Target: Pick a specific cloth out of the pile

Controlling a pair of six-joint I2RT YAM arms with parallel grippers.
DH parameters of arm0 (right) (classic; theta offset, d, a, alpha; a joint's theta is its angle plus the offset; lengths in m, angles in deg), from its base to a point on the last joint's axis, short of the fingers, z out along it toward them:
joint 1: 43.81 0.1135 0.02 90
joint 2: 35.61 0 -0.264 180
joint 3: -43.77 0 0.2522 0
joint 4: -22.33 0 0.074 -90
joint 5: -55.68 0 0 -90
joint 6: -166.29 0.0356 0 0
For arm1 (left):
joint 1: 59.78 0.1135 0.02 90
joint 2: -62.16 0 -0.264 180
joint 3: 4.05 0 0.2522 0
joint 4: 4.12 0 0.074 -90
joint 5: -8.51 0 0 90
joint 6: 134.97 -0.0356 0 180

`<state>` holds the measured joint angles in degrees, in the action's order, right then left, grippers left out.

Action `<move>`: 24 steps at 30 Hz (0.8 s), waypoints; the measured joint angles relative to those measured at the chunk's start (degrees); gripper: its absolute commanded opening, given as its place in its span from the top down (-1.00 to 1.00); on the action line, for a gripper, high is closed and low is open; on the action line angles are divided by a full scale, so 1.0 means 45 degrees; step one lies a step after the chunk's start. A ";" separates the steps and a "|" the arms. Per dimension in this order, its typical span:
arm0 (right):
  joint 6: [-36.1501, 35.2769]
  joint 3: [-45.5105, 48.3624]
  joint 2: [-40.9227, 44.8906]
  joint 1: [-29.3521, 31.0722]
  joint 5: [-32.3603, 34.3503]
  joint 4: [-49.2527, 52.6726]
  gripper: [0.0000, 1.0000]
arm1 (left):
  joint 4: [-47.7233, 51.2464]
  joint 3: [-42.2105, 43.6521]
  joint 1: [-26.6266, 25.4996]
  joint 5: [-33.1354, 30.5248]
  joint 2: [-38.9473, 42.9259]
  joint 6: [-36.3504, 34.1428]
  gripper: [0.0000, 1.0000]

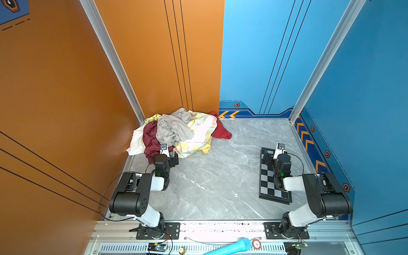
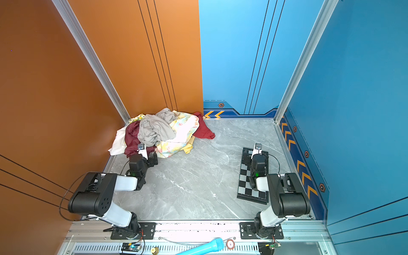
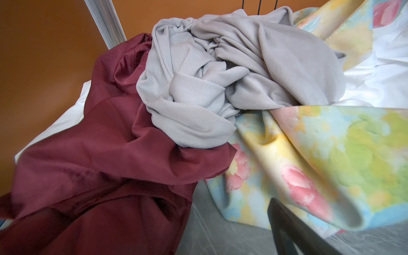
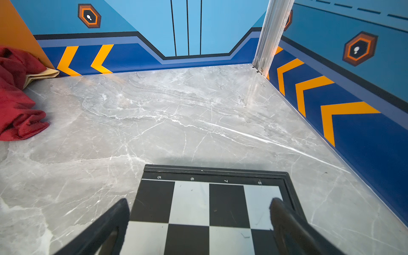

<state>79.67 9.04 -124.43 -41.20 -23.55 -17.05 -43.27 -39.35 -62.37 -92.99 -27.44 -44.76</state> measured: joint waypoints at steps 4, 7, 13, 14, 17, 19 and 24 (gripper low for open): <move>-0.0044 0.0248 0.0005 0.0238 0.0141 -0.0340 -0.99 | 0.0005 0.0000 0.0039 0.0073 0.0000 -0.0005 -0.96; -0.0044 0.0486 0.0044 0.0267 0.0335 -0.0457 -0.99 | 0.0233 -0.0049 0.0034 0.0107 0.0034 -0.0058 -0.96; -0.0053 0.0515 0.0491 0.0457 0.0918 -0.0437 -0.99 | 0.2778 -0.1069 0.0039 0.0107 0.1200 -0.0039 -0.96; -0.0097 0.0515 0.0680 0.0554 0.1054 -0.0413 -0.99 | 0.3269 -0.1331 0.0039 0.0092 0.1486 0.0015 -0.96; -0.0151 0.0500 0.1321 0.0845 0.1457 -0.0136 -0.99 | 0.4804 -0.2181 0.0034 -0.0010 0.2157 0.0248 -0.96; -0.0194 0.0457 0.1758 0.0962 0.1729 0.0287 -0.99 | 0.6013 -0.2909 0.0005 -0.0117 0.2385 0.0379 -0.96; -0.0233 -0.0083 0.2846 0.1205 0.2608 0.1870 -0.99 | 0.8811 -0.4605 -0.0102 -0.0539 0.2807 0.0840 -0.96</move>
<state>78.62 8.67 -111.62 -35.78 -11.82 -8.64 -3.62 -60.07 -62.83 -95.42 -14.81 -40.98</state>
